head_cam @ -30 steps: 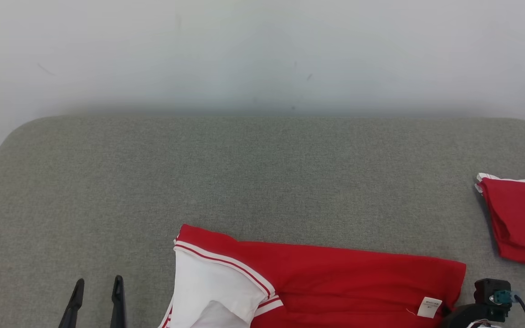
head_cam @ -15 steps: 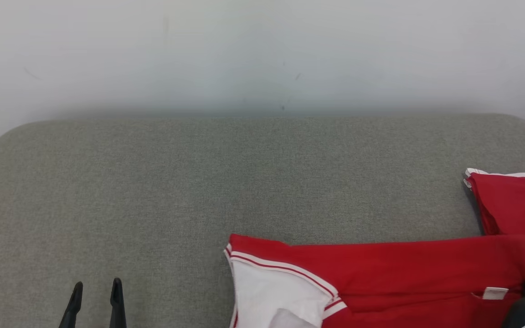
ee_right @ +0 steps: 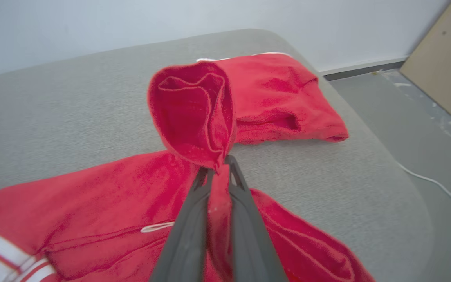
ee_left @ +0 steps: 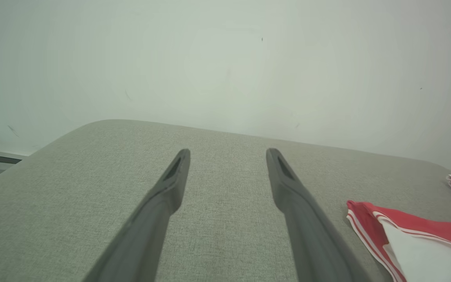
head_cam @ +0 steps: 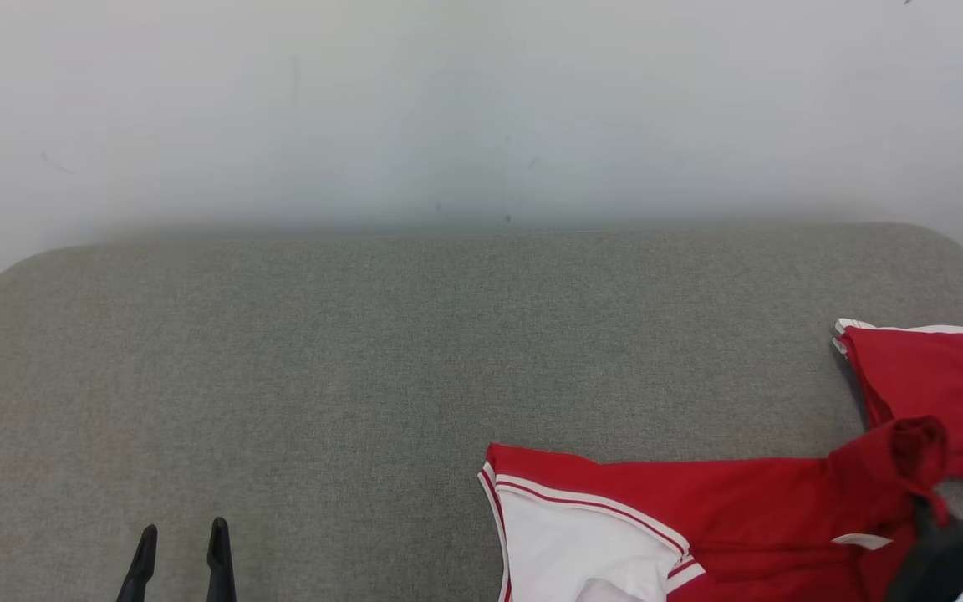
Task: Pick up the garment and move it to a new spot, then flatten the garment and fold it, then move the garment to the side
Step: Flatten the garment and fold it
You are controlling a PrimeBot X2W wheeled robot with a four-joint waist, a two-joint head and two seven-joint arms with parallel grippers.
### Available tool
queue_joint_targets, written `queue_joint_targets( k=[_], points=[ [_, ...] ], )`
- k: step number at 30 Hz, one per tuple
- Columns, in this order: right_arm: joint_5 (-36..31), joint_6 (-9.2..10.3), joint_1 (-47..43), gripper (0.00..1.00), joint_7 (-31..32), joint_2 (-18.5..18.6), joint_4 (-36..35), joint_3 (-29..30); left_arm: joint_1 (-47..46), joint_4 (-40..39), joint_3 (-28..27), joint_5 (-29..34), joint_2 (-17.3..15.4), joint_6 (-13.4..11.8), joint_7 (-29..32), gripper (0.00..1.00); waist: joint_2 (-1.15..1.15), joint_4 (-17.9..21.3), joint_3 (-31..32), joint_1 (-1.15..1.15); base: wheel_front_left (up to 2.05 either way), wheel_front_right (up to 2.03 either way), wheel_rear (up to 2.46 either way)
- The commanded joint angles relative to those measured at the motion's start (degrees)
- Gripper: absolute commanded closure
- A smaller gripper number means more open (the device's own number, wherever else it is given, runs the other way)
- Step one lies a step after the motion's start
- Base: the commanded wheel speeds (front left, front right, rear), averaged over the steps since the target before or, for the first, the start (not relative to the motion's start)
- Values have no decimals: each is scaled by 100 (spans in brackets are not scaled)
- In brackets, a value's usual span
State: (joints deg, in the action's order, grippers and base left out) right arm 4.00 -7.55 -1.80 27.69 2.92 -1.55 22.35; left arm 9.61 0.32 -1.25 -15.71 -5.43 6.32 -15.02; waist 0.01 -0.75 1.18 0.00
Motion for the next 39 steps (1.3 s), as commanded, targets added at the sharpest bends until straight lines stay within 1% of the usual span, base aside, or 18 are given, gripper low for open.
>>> queue_joint_targets(
  k=[1,3,5,7,11,14,15,17,21,26,27,28,31,35,37,39],
  points=[
    [254,13,-151,100,73,-9,-80,-302,90,-20,-31,49,22,9,-9,0,-1,-10,19,0,0,0,0],
    [777,13,-293,100,180,-7,-175,-898,107,-28,-64,53,30,9,-8,0,-1,-20,37,0,0,0,0],
    [1391,13,-365,100,161,-2,-151,-1431,99,-32,-84,61,39,15,-8,0,-1,-31,49,0,0,0,0],
    [1652,13,-391,100,68,-3,-39,-1921,89,-30,-89,75,41,20,-9,0,-1,-56,54,0,0,0,0],
    [2118,13,-128,100,-410,-4,368,-2636,61,-12,-40,107,50,38,-9,0,-1,-143,48,0,0,0,0],
    [2384,13,125,100,-744,-5,815,-3102,37,15,8,97,51,53,-9,0,-1,-233,43,0,0,0,0],
    [2384,13,125,100,-744,-5,815,-3102,37,15,8,97,51,53,-9,0,-1,-233,43,0,0,0,0],
    [2607,13,329,100,-928,-1,1165,-3371,32,32,26,100,54,62,-9,0,-1,-295,37,0,0,0,0],
    [2668,13,753,100,-1258,-3,1848,-3838,-9,80,52,100,50,61,-9,0,-1,-422,33,0,0,0,0],
    [2839,13,1163,100,-1642,-4,2585,-4221,-26,129,65,95,44,65,-9,0,-1,-546,32,0,0,0,0],
    [2889,13,1228,27,-1687,-7,2703,-4313,-18,136,71,94,44,68,-9,0,-1,-566,34,0,0,0,0],
    [2958,13,1270,0,-1717,-7,2814,-4403,-10,146,75,95,44,71,-9,0,-1,-581,36,0,0,0,0],
    [3155,13,1406,0,-1766,-4,2951,-4657,7,152,76,92,44,74,-9,0,-1,-608,39,0,0,0,0],
    [3375,13,1484,0,-1899,-8,2512,-5020,36,136,48,87,41,80,-9,0,-1,-608,49,0,0,0,0],
    [3322,13,1399,0,-1919,9,2209,-4955,55,118,31,83,53,82,-9,0,-1,-592,58,0,0,0,0],
    [3069,13,1210,0,-1876,12,1966,-4666,77,94,5,83,69,80,-9,0,-1,-567,62,0,0,0,0]
  ],
)
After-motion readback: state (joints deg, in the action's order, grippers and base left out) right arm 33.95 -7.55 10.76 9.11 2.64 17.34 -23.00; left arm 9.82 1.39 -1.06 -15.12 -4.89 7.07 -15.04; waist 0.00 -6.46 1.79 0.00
